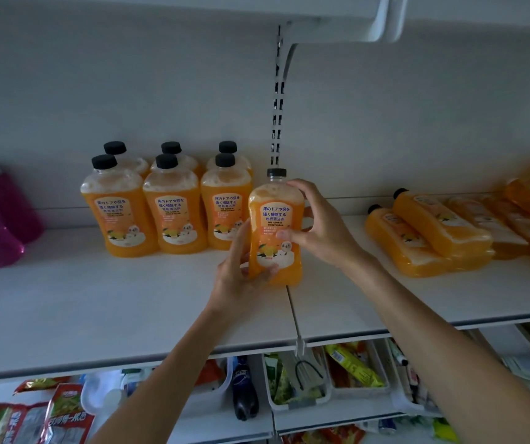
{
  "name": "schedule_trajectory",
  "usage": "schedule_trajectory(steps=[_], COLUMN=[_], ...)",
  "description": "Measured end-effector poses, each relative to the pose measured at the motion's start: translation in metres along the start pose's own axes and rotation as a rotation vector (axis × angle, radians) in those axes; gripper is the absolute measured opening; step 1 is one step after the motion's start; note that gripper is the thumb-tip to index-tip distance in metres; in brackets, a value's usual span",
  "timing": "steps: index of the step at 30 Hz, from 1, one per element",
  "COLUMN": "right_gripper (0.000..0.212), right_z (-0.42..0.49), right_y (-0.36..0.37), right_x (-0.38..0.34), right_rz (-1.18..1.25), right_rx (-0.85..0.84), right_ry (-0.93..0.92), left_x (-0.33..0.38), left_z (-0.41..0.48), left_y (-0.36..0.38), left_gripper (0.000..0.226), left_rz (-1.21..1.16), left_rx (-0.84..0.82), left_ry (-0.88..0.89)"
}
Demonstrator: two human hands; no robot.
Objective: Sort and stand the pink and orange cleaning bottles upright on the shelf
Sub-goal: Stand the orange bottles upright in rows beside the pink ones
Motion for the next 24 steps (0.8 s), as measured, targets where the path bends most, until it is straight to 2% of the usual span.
schedule_trajectory(steps=[10, 15, 19, 24], right_gripper=[0.074, 0.076, 0.077, 0.074], right_z=[0.013, 0.018, 0.024, 0.032], right_y=[0.003, 0.003, -0.002, -0.002], right_x=[0.012, 0.019, 0.02, 0.032], right_rz=[-0.077, -0.116, -0.204, -0.265], right_rx=[0.059, 0.079, 0.094, 0.137], right_ry=[-0.028, -0.063, -0.091, -0.119], left_x=[-0.007, -0.008, -0.011, -0.013], left_z=[0.005, 0.006, 0.007, 0.009], left_y=[0.0, 0.0, 0.0, 0.003], left_gripper=[0.07, 0.065, 0.038, 0.037], left_rz=[0.062, 0.196, 0.207, 0.281], left_rx=[0.041, 0.044, 0.008, -0.01], left_ry=[0.017, 0.117, 0.032, -0.062])
Point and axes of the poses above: each hand's wrist, its own z-axis towards the middle knuckle, its own y-axis out of the palm, x = y × z, the point moved 2 cm from there along z, towards the middle knuckle, and after that the axes turned 3 degrees about x, right-handed, at the moved point
